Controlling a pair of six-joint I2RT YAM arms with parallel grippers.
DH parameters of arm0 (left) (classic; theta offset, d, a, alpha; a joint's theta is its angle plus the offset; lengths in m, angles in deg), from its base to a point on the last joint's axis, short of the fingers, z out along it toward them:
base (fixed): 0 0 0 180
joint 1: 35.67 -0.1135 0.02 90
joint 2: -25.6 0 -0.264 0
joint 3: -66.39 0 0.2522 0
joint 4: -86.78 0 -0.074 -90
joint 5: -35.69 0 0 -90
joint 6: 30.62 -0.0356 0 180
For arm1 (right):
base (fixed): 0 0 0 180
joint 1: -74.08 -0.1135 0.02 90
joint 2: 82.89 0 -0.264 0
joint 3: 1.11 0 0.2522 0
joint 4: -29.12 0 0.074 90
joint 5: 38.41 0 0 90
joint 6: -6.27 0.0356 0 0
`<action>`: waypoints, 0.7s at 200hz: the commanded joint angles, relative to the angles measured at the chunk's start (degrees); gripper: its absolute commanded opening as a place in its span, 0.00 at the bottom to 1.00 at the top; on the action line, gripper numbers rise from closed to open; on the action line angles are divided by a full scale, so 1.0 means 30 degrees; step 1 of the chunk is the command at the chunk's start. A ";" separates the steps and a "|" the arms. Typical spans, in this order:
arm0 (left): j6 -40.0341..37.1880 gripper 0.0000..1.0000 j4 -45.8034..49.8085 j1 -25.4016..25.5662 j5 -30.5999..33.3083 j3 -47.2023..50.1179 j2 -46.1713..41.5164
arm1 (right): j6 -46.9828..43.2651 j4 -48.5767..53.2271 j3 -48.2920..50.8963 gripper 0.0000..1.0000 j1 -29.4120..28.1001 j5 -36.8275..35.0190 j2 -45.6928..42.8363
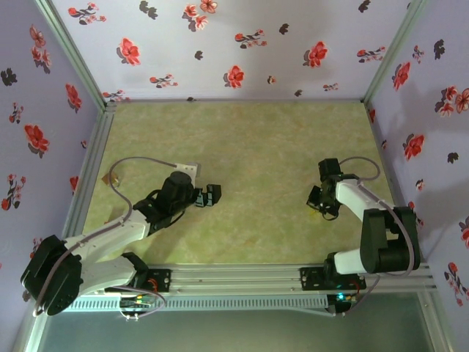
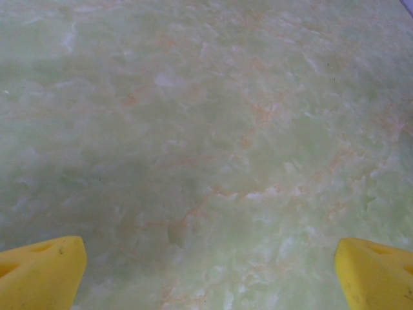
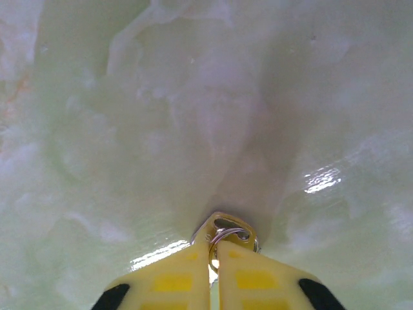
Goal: Unlock with the key
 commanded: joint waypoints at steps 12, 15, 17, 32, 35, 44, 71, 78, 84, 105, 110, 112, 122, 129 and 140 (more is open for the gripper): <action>0.0304 0.99 -0.0128 0.0146 0.0440 -0.0047 0.0167 | 0.0213 0.0714 0.0413 0.01 0.0097 -0.0605 -0.0636; 0.0298 0.99 -0.0129 0.0136 0.0440 -0.0045 0.0167 | 0.0231 0.0743 0.0452 0.01 0.0098 -0.0601 -0.0680; 0.0282 0.99 -0.0117 0.0147 0.0440 -0.0052 0.0160 | 0.0238 0.0756 0.0454 0.00 0.0098 -0.0585 -0.0752; 0.0247 0.99 -0.0124 0.0131 0.0442 -0.0098 0.0167 | 0.0342 0.0874 0.0542 0.00 0.0098 -0.0579 -0.1113; 0.0240 0.99 -0.0139 0.0131 0.0440 -0.0092 0.0189 | 0.0375 0.0917 0.0582 0.00 0.0098 -0.0579 -0.1208; 0.0247 0.99 -0.0140 0.0131 0.0442 -0.0129 0.0219 | 0.0449 0.1034 0.0584 0.00 0.0098 -0.0579 -0.1463; 0.0276 0.99 -0.0133 0.0131 0.0418 -0.0264 0.0291 | 0.0629 0.1343 0.0498 0.00 0.0098 -0.0456 -0.2146; 0.0275 0.99 -0.0148 0.0131 0.0396 -0.0296 0.0343 | 0.0680 0.1346 0.0510 0.00 0.0098 -0.0369 -0.2304; 0.0273 0.99 -0.0162 0.0158 0.0381 -0.0331 0.0379 | 0.0683 0.1390 0.0471 0.00 0.0109 -0.0367 -0.2485; 0.0290 0.99 -0.0162 0.0243 0.0323 -0.0440 0.0459 | 0.0631 0.1796 0.0261 0.03 0.0105 -0.0899 -0.2828; 0.0304 0.99 -0.0162 0.0248 0.0341 -0.0426 0.0480 | 0.0570 0.1829 0.0243 0.10 0.0100 -0.1026 -0.2787; 0.0283 0.99 -0.0162 0.0270 0.0335 -0.0426 0.0487 | 0.0557 0.1833 0.0247 0.13 0.0098 -0.1079 -0.2788; 0.0303 0.99 -0.0206 0.0309 0.0332 -0.0454 0.0518 | 0.0421 0.1827 0.0194 0.30 0.0098 -0.1231 -0.2564; 0.0305 0.99 -0.0221 0.0343 0.0332 -0.0455 0.0530 | 0.0399 0.1913 0.0118 0.37 0.0098 -0.1318 -0.2295; 0.0327 0.99 -0.0221 0.0365 0.0345 -0.0426 0.0557 | 0.0447 0.1839 0.0118 0.45 0.0098 -0.1423 -0.1845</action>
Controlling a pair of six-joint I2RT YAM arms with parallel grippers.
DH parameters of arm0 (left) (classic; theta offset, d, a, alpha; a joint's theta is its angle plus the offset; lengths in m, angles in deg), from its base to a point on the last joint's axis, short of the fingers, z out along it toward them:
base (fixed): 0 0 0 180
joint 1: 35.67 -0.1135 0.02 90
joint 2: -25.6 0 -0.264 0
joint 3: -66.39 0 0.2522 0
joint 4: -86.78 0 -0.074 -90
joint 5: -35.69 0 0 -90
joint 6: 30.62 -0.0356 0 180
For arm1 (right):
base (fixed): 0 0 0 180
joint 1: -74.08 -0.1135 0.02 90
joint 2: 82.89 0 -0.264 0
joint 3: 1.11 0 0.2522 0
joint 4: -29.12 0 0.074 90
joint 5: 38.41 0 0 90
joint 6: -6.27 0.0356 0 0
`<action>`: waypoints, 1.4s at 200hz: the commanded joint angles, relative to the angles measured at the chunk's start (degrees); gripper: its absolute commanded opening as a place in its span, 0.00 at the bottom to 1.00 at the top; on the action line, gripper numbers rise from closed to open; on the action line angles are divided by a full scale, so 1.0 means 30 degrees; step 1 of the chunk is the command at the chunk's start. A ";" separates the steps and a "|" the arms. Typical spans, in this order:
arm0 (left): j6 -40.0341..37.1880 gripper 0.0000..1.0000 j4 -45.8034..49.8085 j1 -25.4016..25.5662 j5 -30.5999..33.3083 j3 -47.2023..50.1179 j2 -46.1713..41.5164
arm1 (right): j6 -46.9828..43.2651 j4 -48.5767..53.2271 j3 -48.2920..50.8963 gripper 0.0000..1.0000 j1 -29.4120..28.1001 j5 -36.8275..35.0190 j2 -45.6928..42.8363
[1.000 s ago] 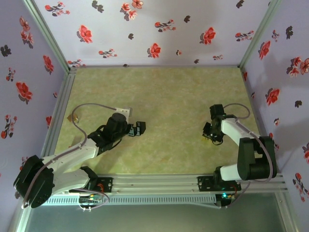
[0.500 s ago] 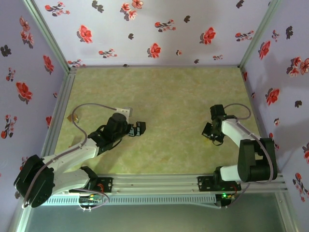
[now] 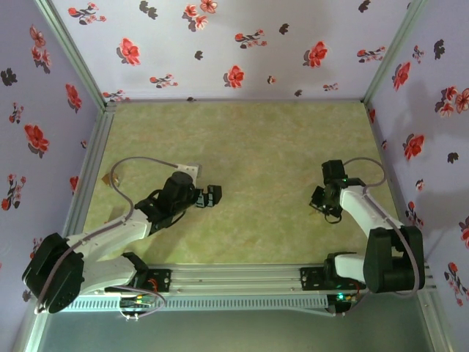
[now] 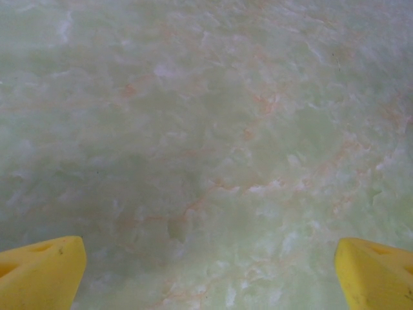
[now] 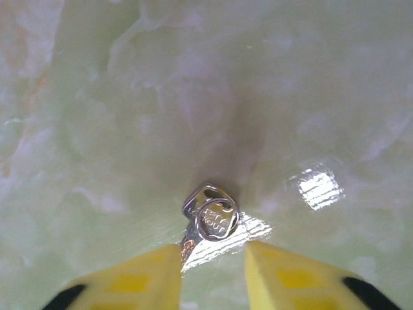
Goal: Unlock with the key
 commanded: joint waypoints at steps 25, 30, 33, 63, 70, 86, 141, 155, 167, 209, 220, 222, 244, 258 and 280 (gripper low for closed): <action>0.0415 0.99 -0.0272 0.0227 0.0328 -0.0309 0.0165 | 0.0438 -0.0302 0.0104 0.50 0.0142 -0.0949 0.1476; 0.0402 0.99 -0.0285 0.0251 0.0333 -0.0269 0.0169 | 0.0505 -0.0410 0.0125 0.50 0.0164 -0.0964 0.1629; 0.0416 0.99 -0.0280 0.0263 0.0328 -0.0253 0.0169 | 0.0514 -0.0488 0.0124 0.50 0.0157 -0.0976 0.1731; 0.0386 0.99 -0.0311 0.0258 0.0345 -0.0133 0.0101 | 0.0951 -0.1565 0.0484 0.48 0.0185 -0.0802 0.2647; 0.0397 0.99 -0.0349 0.0281 0.0329 -0.0155 0.0100 | 0.1098 -0.1782 0.0561 0.46 0.0187 -0.0817 0.2806; 0.0426 0.99 -0.0397 0.0299 0.0324 -0.0184 0.0158 | 0.1452 -0.2285 0.0788 0.37 0.0258 -0.0846 0.3020; 0.0384 0.99 -0.0441 0.0541 0.0330 -0.0525 0.0619 | 0.1832 -0.2383 0.0991 0.07 0.0391 -0.0528 0.2643; 0.0388 0.99 -0.0542 0.0637 0.0330 -0.0631 0.0831 | 0.1886 -0.2331 0.1036 0.03 0.0391 -0.0240 0.2434; 0.0389 0.99 -0.0601 0.0746 0.0323 -0.0770 0.1021 | 0.1964 -0.2210 0.1011 0.00 0.0394 -0.0023 0.2138; 0.0559 0.99 -0.1046 0.1376 0.0308 -0.1291 0.1849 | 0.2433 -0.1717 0.0909 0.00 0.0318 0.1203 0.0256; 0.0748 0.99 -0.1250 0.1696 0.0196 -0.1565 0.2163 | 0.2740 -0.1698 0.0904 0.00 0.0230 0.1821 -0.0535; 0.0797 0.99 -0.1291 0.1751 0.0144 -0.1590 0.2206 | 0.2778 -0.1706 0.0910 0.00 0.0219 0.1948 -0.0711; 0.1389 0.99 -0.2173 0.2555 -0.0328 -0.2134 0.2754 | 0.3586 -0.2131 0.0950 0.00 -0.0251 0.3320 -0.2741; 0.2094 0.99 -0.3095 0.2938 -0.0651 -0.2346 0.3001 | 0.4022 -0.2233 0.0686 0.00 -0.0577 0.3957 -0.3929; 0.3603 0.98 -0.5141 0.3451 -0.1228 -0.2451 0.3343 | 0.5188 -0.2822 0.0311 0.00 -0.1018 0.4956 -0.5375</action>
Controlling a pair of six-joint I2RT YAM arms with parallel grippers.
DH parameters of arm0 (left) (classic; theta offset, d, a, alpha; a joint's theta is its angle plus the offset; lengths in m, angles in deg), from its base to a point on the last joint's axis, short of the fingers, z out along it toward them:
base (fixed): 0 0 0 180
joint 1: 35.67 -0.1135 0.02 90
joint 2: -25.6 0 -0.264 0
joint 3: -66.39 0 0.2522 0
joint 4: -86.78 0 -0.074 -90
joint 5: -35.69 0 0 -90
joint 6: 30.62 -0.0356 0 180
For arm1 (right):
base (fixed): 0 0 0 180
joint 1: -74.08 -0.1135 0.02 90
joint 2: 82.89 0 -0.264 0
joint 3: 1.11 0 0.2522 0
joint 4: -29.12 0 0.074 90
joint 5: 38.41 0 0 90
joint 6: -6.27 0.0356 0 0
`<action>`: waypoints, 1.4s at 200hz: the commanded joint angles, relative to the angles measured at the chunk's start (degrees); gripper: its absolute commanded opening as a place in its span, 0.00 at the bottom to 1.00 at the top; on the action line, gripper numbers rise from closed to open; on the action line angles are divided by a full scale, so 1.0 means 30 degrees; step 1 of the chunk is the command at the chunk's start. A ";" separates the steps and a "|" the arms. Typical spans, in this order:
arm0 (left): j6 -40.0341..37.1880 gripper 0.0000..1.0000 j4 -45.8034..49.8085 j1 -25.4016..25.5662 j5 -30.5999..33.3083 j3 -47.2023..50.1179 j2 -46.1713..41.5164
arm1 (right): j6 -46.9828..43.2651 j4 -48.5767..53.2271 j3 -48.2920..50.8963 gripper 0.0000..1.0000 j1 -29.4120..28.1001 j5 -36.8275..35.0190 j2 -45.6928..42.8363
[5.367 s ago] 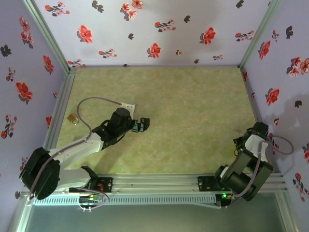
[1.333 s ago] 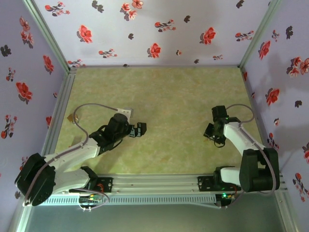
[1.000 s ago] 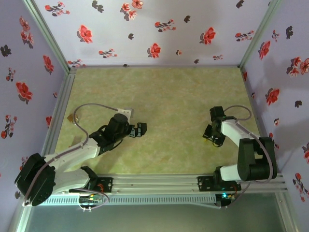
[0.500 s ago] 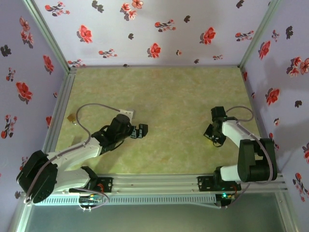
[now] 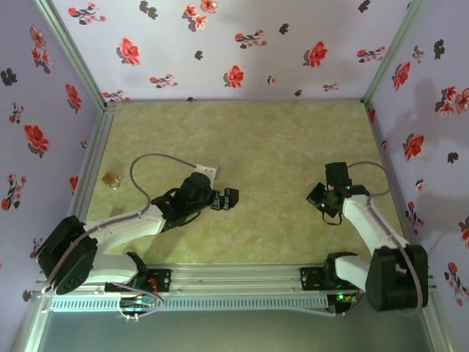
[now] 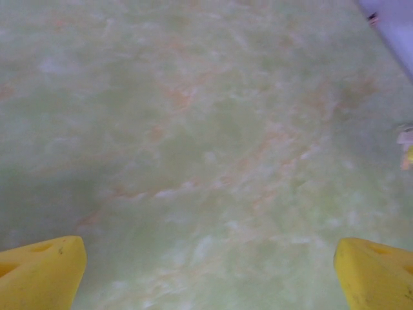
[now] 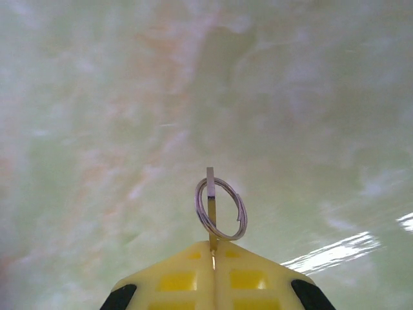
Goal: Unlock with the key
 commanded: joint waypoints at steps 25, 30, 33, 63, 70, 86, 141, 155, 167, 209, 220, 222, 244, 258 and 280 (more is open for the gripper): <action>0.4963 0.93 -0.6438 0.1021 -0.1248 -0.0438 0.1115 | 0.3783 -0.3519 -0.0455 0.00 -0.1407 0.2946 -0.2328; 0.5648 0.90 -0.7169 0.1118 -0.1232 -0.0443 0.1331 | 0.4346 -0.4244 -0.0398 0.00 -0.1619 0.3103 -0.2449; 0.6058 0.89 -0.7535 0.1170 -0.1230 -0.0430 0.1501 | 0.4579 -0.4690 -0.0371 0.00 -0.1785 0.3197 -0.2519; 0.9515 0.74 -1.1724 0.1843 -0.0901 -0.0693 0.3478 | 0.8031 -1.0124 0.0446 0.00 -0.3264 0.3274 -0.3001; 1.0077 0.71 -1.2666 0.1995 -0.0771 -0.0783 0.4024 | 0.8779 -1.1286 0.0588 0.00 -0.3618 0.3150 -0.2988; 1.0991 0.65 -1.4479 0.2341 -0.0409 -0.1061 0.5188 | 0.9843 -1.2813 0.0724 0.00 -0.4616 0.2402 -0.2973; 1.2068 0.53 -1.6580 0.2974 0.2026 -0.1190 0.6294 | 1.0560 -1.3710 0.0941 0.00 -0.6222 0.1097 -0.2865; 1.2251 0.52 -1.7086 0.3011 0.2256 -0.1162 0.6399 | 1.0655 -1.3929 0.1182 0.00 -0.6383 0.1028 -0.2767; 1.2430 0.51 -1.7519 0.3064 0.2319 -0.1186 0.6505 | 1.0681 -1.3986 0.1323 0.00 -0.6529 0.0871 -0.2711; 1.3388 0.48 -1.7843 0.3128 0.2013 -0.1762 0.7328 | 1.0769 -1.4433 0.1361 0.00 -0.6819 0.0749 -0.2473; 1.3673 0.46 -1.8096 0.3129 0.1847 -0.1888 0.7627 | 1.0728 -1.4402 0.1379 0.00 -0.6907 0.0673 -0.2434; 1.3714 0.45 -1.8111 0.3128 0.1806 -0.1936 0.7680 | 1.0733 -1.4410 0.1388 0.00 -0.6913 0.0654 -0.2448; 1.4154 0.44 -1.8302 0.3128 0.1514 -0.2186 0.8079 | 1.0711 -1.4413 0.1529 0.00 -0.6974 0.0636 -0.2390; 1.4288 0.43 -1.8549 0.3099 0.1585 -0.2128 0.8132 | 1.0689 -1.4499 0.1701 0.00 -0.7003 0.0620 -0.2431; 1.4356 0.42 -1.8571 0.3099 0.1557 -0.2213 0.8139 | 1.0687 -1.4544 0.1885 0.00 -0.7058 0.0578 -0.2529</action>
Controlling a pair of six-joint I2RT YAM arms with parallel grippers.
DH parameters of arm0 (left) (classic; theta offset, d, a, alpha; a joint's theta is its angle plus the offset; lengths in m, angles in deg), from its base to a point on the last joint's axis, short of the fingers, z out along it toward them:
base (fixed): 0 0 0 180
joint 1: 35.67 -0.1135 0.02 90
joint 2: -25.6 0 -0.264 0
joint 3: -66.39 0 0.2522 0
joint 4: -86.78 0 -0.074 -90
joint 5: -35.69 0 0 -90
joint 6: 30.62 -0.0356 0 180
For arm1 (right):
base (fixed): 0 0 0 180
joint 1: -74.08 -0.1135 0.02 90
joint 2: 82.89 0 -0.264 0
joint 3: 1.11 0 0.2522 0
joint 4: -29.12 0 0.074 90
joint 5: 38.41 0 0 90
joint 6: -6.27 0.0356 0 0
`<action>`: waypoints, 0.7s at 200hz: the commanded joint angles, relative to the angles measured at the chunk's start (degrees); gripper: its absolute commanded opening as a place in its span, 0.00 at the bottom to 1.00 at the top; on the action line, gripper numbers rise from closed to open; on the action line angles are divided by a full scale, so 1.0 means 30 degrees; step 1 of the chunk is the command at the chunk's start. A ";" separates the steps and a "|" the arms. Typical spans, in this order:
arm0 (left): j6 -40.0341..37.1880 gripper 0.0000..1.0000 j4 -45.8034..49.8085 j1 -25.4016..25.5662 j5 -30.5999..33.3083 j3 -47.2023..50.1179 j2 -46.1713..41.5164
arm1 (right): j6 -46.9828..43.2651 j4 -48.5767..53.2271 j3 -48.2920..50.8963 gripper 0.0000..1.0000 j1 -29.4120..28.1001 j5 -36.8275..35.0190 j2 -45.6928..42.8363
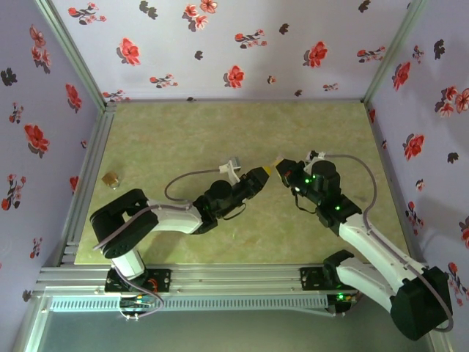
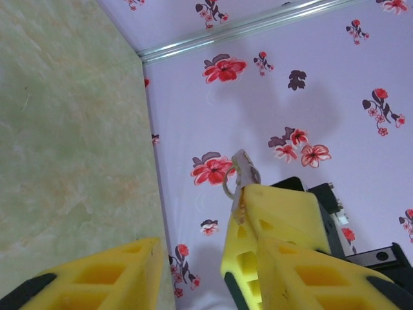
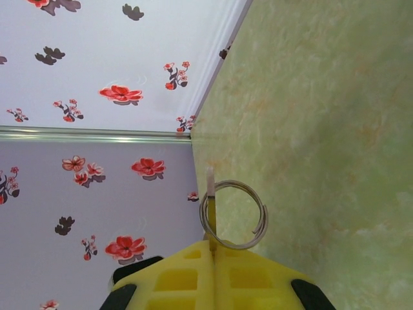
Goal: Unlock with the key
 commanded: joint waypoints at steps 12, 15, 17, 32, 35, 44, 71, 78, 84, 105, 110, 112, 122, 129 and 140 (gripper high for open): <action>0.0412 0.42 -0.1118 0.0114 0.0029 -0.0635 0.0165 | 0.0340 -0.0833 0.0431 0.00 -0.0226 -0.0372 -0.0072; 0.0411 0.42 -0.1130 0.0091 0.0037 -0.0662 0.0168 | 0.0344 -0.0846 0.0432 0.00 -0.0227 -0.0371 -0.0078; 0.0434 0.42 -0.1131 0.0108 0.0026 -0.0674 0.0176 | 0.0335 -0.0848 0.0432 0.00 -0.0242 -0.0379 -0.0070; 0.0487 0.41 -0.1219 0.0105 0.0013 -0.0777 0.0283 | 0.0335 -0.0899 0.0463 0.00 -0.0330 -0.0355 -0.0063; 0.0497 0.41 -0.1197 0.0105 -0.0002 -0.0793 0.0311 | 0.0336 -0.0902 0.0461 0.00 -0.0343 -0.0336 -0.0095; 0.0521 0.40 -0.1247 0.0105 -0.0016 -0.0861 0.0394 | 0.0349 -0.0874 0.0490 0.00 -0.0399 -0.0406 -0.0113; 0.0760 0.37 -0.1406 0.0105 -0.0174 -0.1061 0.0649 | 0.0333 -0.0909 0.0600 0.00 -0.0519 -0.0523 -0.0129; 0.0786 0.36 -0.1461 0.0105 -0.0261 -0.1141 0.0741 | 0.0360 -0.0907 0.0633 0.00 -0.0549 -0.0553 -0.0118; 0.0807 0.35 -0.1490 0.0105 -0.0362 -0.1233 0.0782 | 0.0356 -0.0936 0.0663 0.00 -0.0564 -0.0573 -0.0116; 0.0871 0.32 -0.1481 0.0075 -0.0399 -0.1272 0.0900 | 0.0414 -0.1028 0.0696 0.00 -0.0659 -0.0565 -0.0116; 0.0890 0.31 -0.1473 0.0048 -0.0397 -0.1281 0.0916 | 0.0420 -0.1024 0.0724 0.00 -0.0689 -0.0568 -0.0116; 0.0913 0.31 -0.1480 0.0032 -0.0404 -0.1269 0.0927 | 0.0420 -0.1017 0.0725 0.00 -0.0694 -0.0568 -0.0160; 0.0930 0.29 -0.1483 0.0017 -0.0421 -0.1266 0.0929 | 0.0423 -0.1053 0.0790 0.00 -0.0725 -0.0608 -0.0192; 0.0953 0.29 -0.1488 0.0016 -0.0424 -0.1265 0.0956 | 0.0435 -0.1028 0.0798 0.00 -0.0753 -0.0641 -0.0213; 0.0926 0.28 -0.1483 0.0017 -0.0455 -0.1347 0.0981 | 0.0470 -0.1053 0.0813 0.00 -0.0797 -0.0695 -0.0238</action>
